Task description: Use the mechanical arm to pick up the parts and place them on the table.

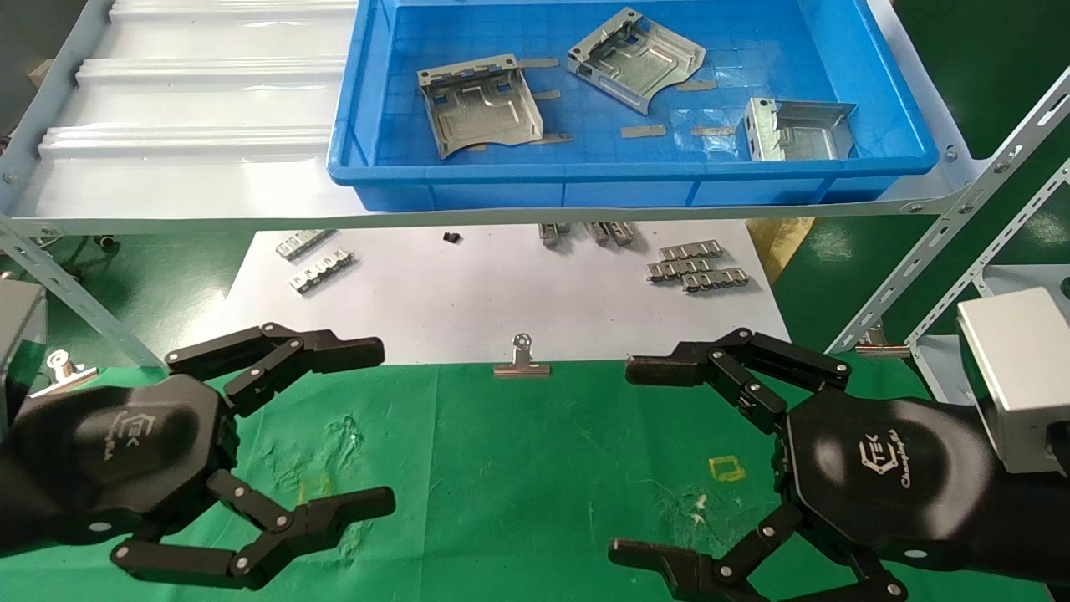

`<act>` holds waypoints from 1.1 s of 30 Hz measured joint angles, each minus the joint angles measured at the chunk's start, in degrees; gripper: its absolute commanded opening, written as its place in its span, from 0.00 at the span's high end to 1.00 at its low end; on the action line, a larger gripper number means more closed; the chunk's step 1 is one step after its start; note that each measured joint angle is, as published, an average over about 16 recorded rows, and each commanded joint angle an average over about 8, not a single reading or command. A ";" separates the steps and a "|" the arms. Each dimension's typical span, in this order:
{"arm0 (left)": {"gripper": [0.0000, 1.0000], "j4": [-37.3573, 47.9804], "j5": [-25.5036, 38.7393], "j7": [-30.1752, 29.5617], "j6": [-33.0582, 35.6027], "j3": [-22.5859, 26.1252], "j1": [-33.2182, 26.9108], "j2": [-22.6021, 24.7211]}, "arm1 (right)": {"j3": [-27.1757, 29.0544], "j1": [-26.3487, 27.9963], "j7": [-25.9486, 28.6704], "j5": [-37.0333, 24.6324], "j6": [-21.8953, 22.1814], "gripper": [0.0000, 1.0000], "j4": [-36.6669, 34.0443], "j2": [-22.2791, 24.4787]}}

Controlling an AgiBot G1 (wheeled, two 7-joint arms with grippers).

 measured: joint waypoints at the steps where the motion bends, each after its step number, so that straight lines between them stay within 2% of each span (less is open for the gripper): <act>1: 1.00 0.00 0.00 0.00 0.00 0.00 0.00 0.00 | 0.00 0.00 0.00 0.00 0.00 0.00 0.00 0.00; 33: 1.00 0.00 0.00 0.00 0.00 0.00 0.00 0.00 | 0.03 0.81 -0.28 -0.43 0.57 0.00 -0.35 -0.49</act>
